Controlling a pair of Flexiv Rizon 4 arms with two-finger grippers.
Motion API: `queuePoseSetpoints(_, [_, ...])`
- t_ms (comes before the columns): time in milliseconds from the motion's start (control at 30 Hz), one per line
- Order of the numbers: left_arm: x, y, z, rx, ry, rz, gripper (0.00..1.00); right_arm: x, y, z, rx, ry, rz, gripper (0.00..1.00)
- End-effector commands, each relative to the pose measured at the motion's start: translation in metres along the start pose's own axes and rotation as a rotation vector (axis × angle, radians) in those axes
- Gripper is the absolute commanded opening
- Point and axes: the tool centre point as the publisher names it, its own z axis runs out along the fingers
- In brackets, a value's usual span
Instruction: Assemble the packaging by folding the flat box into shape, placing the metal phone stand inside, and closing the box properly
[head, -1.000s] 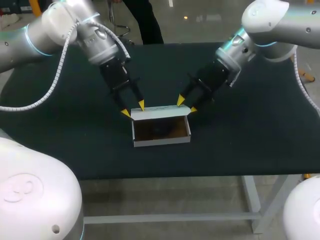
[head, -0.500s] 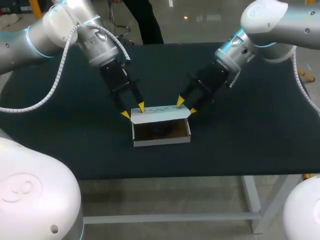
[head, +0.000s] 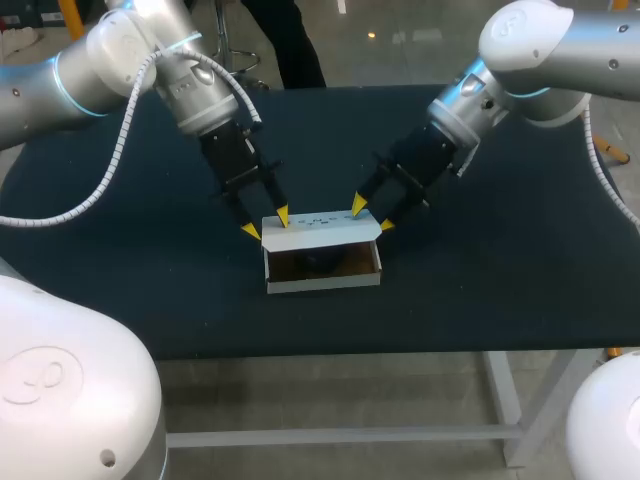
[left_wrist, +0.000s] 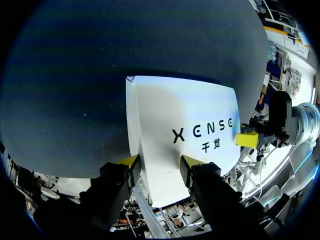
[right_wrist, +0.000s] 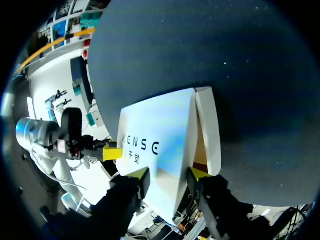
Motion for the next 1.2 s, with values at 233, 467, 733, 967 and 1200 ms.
queuePoseSetpoints(233, [-0.003, -0.001, 0.005, 0.01, -0.001, 0.01, 0.57, -0.001, -0.002, 0.004, -0.005, -0.006, -0.008, 0.54])
queuePoseSetpoints(467, [-0.004, -0.001, 0.008, 0.022, 0.0, 0.025, 0.57, -0.002, -0.002, 0.006, -0.01, -0.013, -0.017, 0.56])
queuePoseSetpoints(733, [-0.007, -0.002, 0.011, 0.028, 0.0, 0.034, 0.57, -0.004, -0.001, 0.009, -0.011, -0.021, -0.021, 0.6])
queuePoseSetpoints(967, [-0.008, -0.003, 0.012, 0.028, 0.001, 0.039, 0.58, -0.005, 0.0, 0.011, -0.012, -0.025, -0.023, 0.61])
queuePoseSetpoints(1200, [-0.01, -0.005, 0.015, 0.026, 0.002, 0.044, 0.57, -0.007, 0.002, 0.013, -0.011, -0.025, -0.02, 0.6])
